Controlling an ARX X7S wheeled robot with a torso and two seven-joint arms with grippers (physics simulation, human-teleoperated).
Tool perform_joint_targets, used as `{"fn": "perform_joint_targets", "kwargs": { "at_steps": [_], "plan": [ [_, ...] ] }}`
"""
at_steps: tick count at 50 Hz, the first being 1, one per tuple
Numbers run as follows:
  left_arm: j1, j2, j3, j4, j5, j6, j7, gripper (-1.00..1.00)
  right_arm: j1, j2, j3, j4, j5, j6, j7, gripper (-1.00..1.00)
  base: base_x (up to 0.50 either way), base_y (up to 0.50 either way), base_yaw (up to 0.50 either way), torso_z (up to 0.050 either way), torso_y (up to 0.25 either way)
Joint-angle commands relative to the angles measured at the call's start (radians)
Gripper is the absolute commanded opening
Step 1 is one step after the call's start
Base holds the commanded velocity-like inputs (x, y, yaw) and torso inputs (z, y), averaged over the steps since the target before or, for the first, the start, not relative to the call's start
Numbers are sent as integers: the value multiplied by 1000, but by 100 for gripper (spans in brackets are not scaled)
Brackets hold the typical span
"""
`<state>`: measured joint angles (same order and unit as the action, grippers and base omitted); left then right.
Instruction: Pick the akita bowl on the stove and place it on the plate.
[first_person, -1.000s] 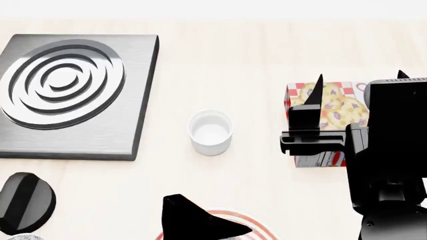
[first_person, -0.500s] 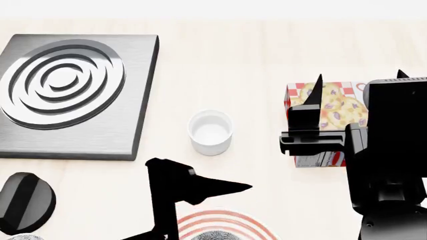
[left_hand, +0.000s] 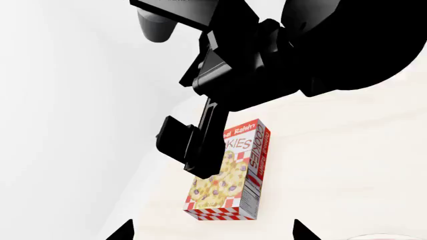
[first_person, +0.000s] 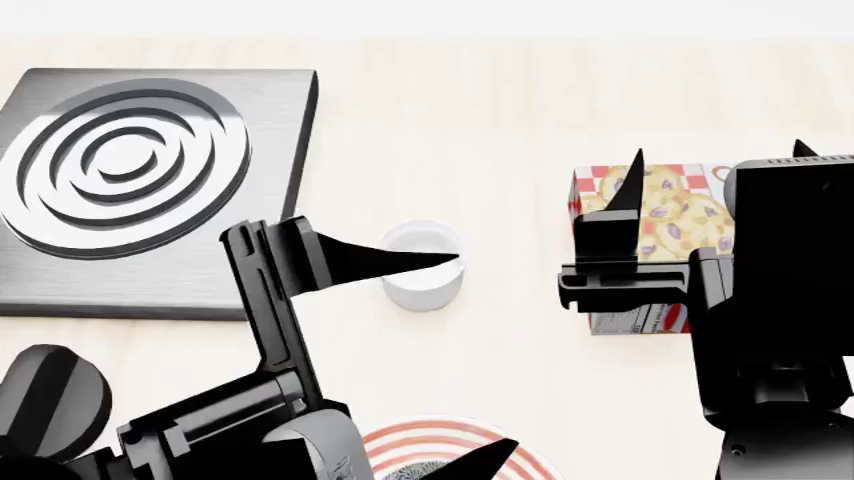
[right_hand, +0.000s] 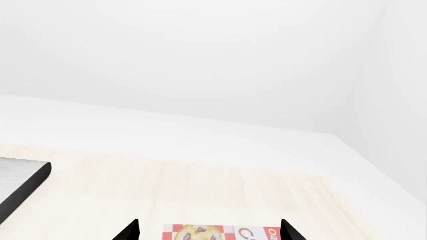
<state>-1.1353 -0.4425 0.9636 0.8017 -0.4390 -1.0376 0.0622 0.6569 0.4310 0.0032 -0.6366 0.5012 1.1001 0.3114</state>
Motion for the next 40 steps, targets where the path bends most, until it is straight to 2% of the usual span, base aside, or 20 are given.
{"fn": "perform_joint_targets", "kwargs": {
  "at_steps": [1,40],
  "plan": [
    [21,26,-156,-30,-65,6,10,100,1,-16,20,14,-16,-14,-19,100,0,0,0,0,0],
    [121,36,-486,-93,-220,20,-85,100,6,-9,17,10,-1,-8,-7,100,0,0,0,0,0]
  ]
}}
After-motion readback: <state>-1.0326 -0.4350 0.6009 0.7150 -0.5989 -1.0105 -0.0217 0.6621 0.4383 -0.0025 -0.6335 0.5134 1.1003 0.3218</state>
